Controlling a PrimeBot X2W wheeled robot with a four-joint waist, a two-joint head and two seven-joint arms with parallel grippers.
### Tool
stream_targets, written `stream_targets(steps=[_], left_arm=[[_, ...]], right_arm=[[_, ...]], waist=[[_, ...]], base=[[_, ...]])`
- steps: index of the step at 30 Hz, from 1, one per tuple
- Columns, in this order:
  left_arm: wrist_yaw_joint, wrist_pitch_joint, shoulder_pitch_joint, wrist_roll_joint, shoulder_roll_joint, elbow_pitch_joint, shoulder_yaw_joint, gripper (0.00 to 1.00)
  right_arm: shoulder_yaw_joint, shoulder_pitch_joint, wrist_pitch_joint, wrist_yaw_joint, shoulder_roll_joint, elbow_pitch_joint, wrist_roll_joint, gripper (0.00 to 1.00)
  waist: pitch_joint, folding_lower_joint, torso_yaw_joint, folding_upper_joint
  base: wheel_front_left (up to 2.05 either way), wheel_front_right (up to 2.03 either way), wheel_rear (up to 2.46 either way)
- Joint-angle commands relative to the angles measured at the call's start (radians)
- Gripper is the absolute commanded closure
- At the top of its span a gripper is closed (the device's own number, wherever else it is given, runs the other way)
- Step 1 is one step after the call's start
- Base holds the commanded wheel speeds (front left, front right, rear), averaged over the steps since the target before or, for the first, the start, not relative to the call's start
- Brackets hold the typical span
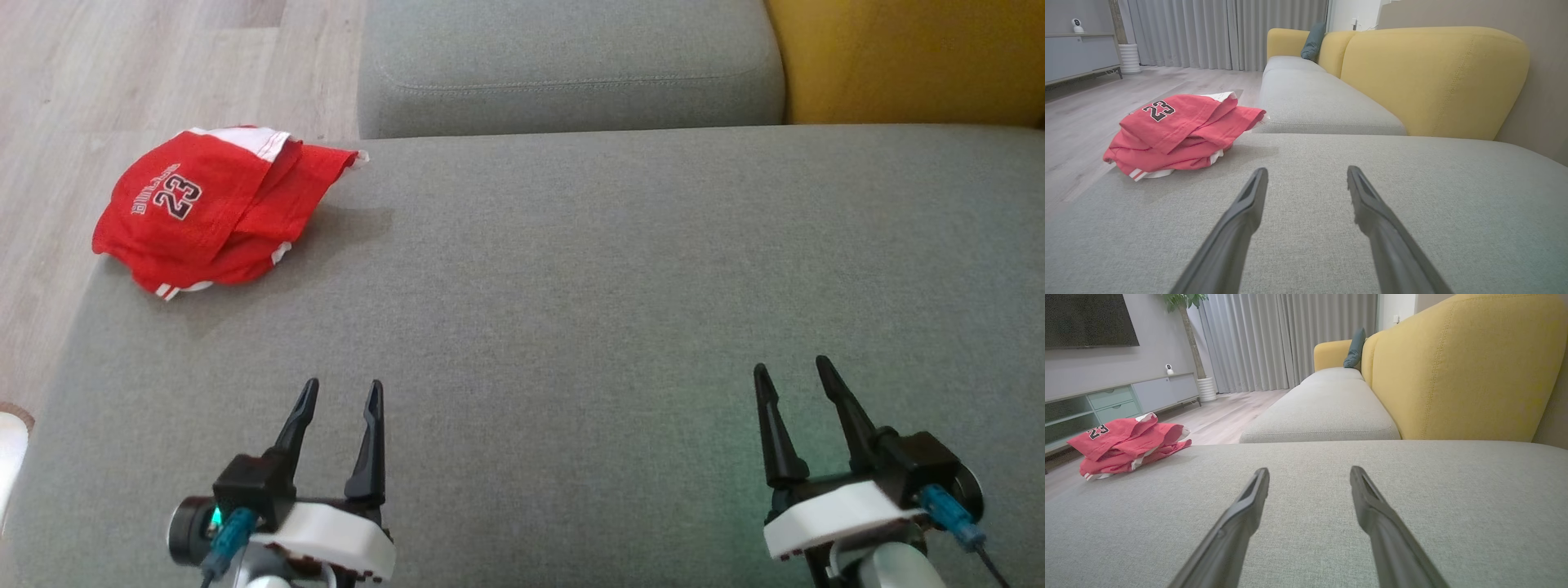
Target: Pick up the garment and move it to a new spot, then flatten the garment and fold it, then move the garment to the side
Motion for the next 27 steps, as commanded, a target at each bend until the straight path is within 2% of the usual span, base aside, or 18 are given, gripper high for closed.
stream_targets(steps=[1, 27], left_arm=[[0.004, -0.012, -0.035, 0.009, 0.009, -0.029, 0.025, 0.00], [-0.002, -0.012, -0.043, -0.004, 0.009, -0.011, 0.027, 0.00]], right_arm=[[0.022, -0.061, -0.012, 0.008, -0.009, -0.031, -0.008, 0.00], [0.004, -0.062, -0.012, 0.008, -0.009, -0.027, 0.013, 0.00]], waist=[[0.000, 0.0000, 0.000, 0.0000], [0.010, 0.0000, 0.021, 0.0000]], base=[[0.00, 0.00, 0.00], [0.00, 0.00, 0.00]])
